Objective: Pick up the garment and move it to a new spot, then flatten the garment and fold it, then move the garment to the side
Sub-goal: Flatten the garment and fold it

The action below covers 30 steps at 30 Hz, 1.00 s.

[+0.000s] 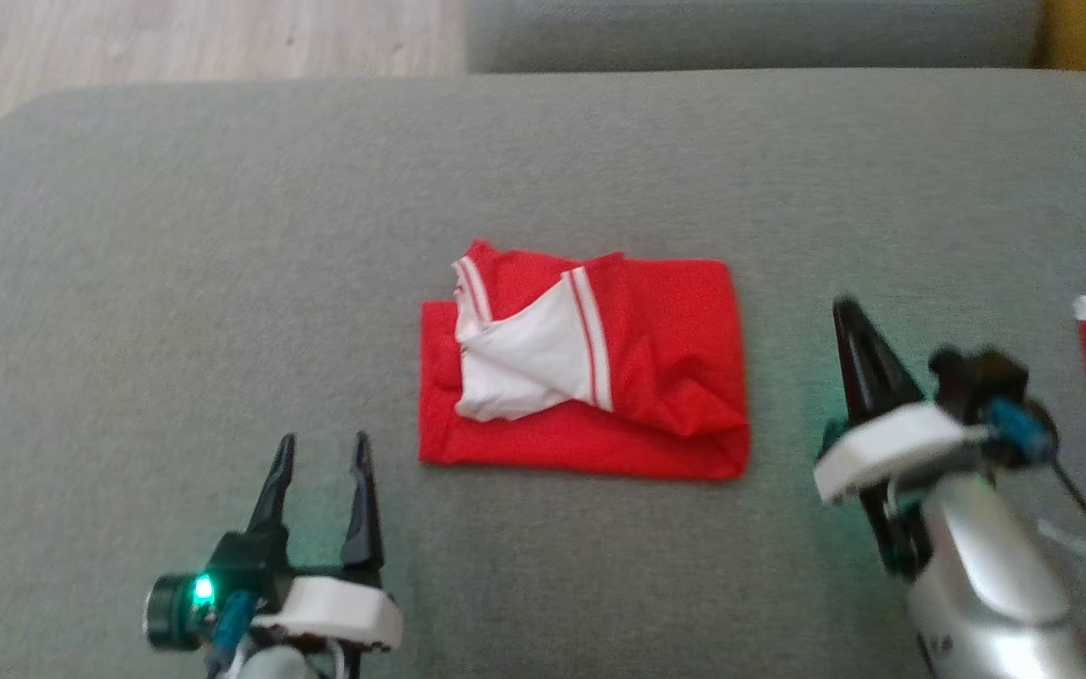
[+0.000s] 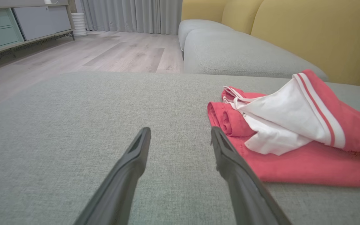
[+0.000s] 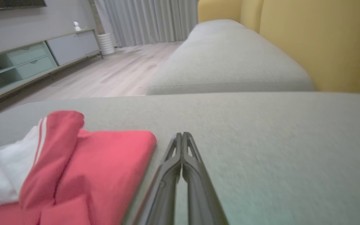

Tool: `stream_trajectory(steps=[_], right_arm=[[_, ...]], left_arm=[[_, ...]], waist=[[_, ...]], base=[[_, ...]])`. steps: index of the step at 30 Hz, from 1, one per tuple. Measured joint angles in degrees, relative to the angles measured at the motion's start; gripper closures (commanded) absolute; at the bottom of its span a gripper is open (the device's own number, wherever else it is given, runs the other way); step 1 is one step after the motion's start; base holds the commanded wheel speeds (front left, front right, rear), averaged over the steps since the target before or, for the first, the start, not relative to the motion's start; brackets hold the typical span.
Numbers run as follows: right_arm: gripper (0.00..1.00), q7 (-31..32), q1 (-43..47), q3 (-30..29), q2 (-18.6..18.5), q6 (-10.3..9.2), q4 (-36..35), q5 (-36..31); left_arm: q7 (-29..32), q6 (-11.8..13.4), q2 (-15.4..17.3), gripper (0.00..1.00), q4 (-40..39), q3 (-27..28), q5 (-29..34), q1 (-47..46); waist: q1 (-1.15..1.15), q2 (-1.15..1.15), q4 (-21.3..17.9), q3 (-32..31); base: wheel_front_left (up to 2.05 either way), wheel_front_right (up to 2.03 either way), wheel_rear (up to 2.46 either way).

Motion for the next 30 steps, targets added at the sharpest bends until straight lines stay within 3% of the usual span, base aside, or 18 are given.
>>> stream_trajectory(steps=[6, 15, 19, 22, 27, 30], right_arm=[[1.00, -0.01, -8.42, 4.42, -1.68, 0.00, 4.88, 0.40], [1.00, -0.07, -12.73, 12.36, -2.01, 0.00, 12.40, 0.79], [1.00, -0.08, -12.89, 18.52, -2.09, 0.00, 9.56, 1.96], [1.00, -0.08, -12.69, 27.33, -2.58, 0.00, 5.58, 4.90], [1.00, -0.08, -10.65, 41.99, -5.46, 0.00, 0.96, 13.30], [1.00, -0.08, -10.53, 44.95, -7.05, 0.00, -2.52, 18.42]], left_arm=[[0.00, 0.54, -0.01, 0.00, -0.40, -3.47, -1.36, -2.36], [0.00, 2.00, 0.01, 0.00, -1.31, -5.32, -3.33, -2.80], [0.00, 2.48, 0.01, 0.00, -1.64, -5.77, -3.34, -2.92], [0.00, 2.49, 0.01, 0.00, -1.71, -5.70, -3.34, -3.07], [0.00, 2.48, 0.00, 0.00, -1.72, -5.36, -3.34, -3.10], [0.00, 2.47, 0.02, 0.00, -1.75, -4.66, -3.26, -3.10]], waist=[[0.00, 0.00, 4.68, 2.89], [0.00, 0.00, 11.19, 6.69], [0.01, 0.00, 12.12, 7.56], [-0.01, 0.00, 11.57, 7.15], [-0.01, 0.00, 9.92, 5.66], [-0.01, 0.00, 8.62, 4.74]], base=[[0.00, 0.00, 0.00], [0.00, 0.00, 0.00], [0.00, 0.00, 0.00], [0.00, 0.00, 0.00], [0.00, 0.00, 0.00], [0.00, 0.00, 0.00]])
